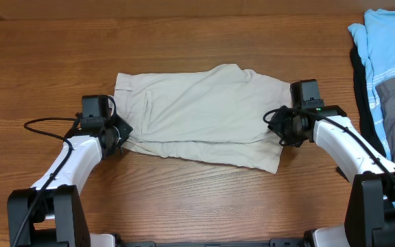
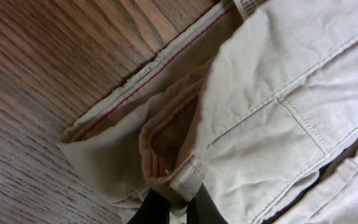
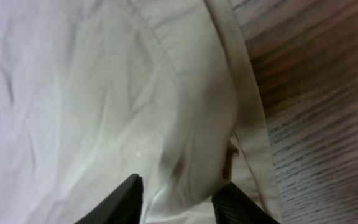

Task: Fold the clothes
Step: 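Shift the right gripper's grip on the leg end slightly toward the center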

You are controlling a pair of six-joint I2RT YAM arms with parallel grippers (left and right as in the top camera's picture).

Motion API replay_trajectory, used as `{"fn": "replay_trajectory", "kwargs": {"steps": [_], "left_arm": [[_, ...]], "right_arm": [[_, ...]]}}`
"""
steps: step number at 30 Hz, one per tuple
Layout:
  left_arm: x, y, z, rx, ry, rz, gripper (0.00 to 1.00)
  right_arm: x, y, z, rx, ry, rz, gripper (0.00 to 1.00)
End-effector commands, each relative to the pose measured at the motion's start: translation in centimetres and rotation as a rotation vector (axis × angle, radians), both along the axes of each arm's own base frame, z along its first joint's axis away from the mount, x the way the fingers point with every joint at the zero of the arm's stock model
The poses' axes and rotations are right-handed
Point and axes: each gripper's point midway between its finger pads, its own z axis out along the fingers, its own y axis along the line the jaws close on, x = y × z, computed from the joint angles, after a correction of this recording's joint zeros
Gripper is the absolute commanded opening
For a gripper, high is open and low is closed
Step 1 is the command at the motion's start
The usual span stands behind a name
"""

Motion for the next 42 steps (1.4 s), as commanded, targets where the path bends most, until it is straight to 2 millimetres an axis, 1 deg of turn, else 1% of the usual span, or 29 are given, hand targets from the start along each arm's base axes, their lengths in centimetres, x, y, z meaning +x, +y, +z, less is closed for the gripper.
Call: {"fn": "replay_trajectory", "kwargs": {"steps": [1, 10, 14, 20, 23, 27, 30, 33, 36, 38, 39, 40, 42], "left_arm": [[-1.0, 0.6, -1.1, 0.046, 0.041, -0.01, 0.04], [-1.0, 0.6, -1.1, 0.045, 0.042, -0.01, 0.04], [-1.0, 0.6, -1.1, 0.046, 0.039, -0.01, 0.04], [-1.0, 0.6, -1.1, 0.046, 0.04, -0.01, 0.04], [-1.0, 0.6, -1.1, 0.046, 0.04, -0.01, 0.04], [-1.0, 0.6, -1.1, 0.048, 0.041, -0.01, 0.04], [-1.0, 0.7, -1.1, 0.05, 0.041, -0.009, 0.04], [-0.9, 0.7, -1.1, 0.051, 0.039, -0.008, 0.04], [-0.8, 0.7, -1.1, 0.05, 0.033, -0.008, 0.04], [-0.8, 0.7, -1.0, 0.051, 0.032, -0.009, 0.04], [-0.8, 0.7, -1.0, 0.052, 0.032, -0.008, 0.04], [-0.8, 0.8, -1.0, 0.055, 0.032, -0.007, 0.04], [-0.8, 1.0, -1.1, 0.07, 0.034, 0.0, 0.04]], "right_arm": [[-0.1, -0.3, 0.3, -0.002, -0.006, -0.017, 0.46], [-0.8, -0.3, 0.1, -0.003, 0.027, -0.024, 0.48], [-1.2, -0.4, -0.2, 0.008, 0.048, -0.072, 0.48], [-1.4, 0.0, -1.5, 0.043, 0.035, -0.116, 0.47], [-1.2, 0.1, -1.9, 0.055, 0.01, -0.112, 0.46], [-0.6, 0.2, -1.8, 0.057, -0.022, -0.108, 0.35], [-0.5, 0.0, -1.8, 0.047, -0.026, -0.112, 0.31], [-0.6, -0.3, -2.1, 0.031, -0.029, -0.117, 0.31], [-1.0, -0.3, -2.8, 0.03, -0.022, -0.117, 0.36], [-1.2, -0.3, -3.2, 0.03, -0.015, -0.117, 0.36], [-1.2, -0.3, -3.4, 0.033, -0.014, -0.116, 0.35], [-1.3, -0.3, -3.5, 0.034, -0.014, -0.115, 0.28], [-1.2, -0.1, -3.6, 0.035, -0.023, -0.111, 0.04]]}}
